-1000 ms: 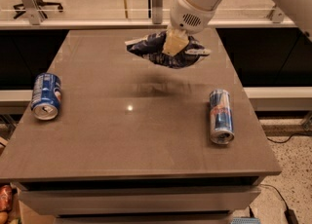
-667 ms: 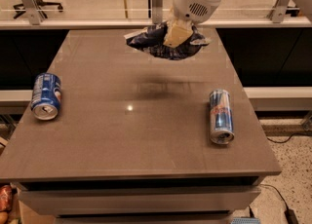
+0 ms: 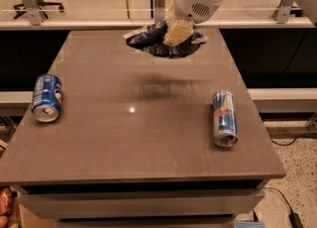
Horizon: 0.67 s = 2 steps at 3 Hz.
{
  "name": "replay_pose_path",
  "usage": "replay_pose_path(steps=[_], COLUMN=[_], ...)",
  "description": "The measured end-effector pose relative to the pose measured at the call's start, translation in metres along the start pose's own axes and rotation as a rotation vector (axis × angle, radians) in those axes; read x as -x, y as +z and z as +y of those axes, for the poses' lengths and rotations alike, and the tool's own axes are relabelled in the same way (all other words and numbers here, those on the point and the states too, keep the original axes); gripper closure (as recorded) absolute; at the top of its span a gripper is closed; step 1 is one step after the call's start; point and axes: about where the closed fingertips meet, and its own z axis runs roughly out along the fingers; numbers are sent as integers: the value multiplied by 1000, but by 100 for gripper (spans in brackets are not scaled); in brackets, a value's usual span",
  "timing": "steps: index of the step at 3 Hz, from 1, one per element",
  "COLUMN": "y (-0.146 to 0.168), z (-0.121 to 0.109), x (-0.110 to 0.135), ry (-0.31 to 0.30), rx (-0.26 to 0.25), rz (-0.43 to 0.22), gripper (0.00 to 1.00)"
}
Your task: Move blue chip bag near pepsi can
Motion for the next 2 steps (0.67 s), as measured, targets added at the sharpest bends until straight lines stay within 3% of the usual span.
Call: replay_pose_path(steps=[2], y=[18], z=[-7], x=[54], ry=[-278], rx=[19], rz=[-130], gripper=[100])
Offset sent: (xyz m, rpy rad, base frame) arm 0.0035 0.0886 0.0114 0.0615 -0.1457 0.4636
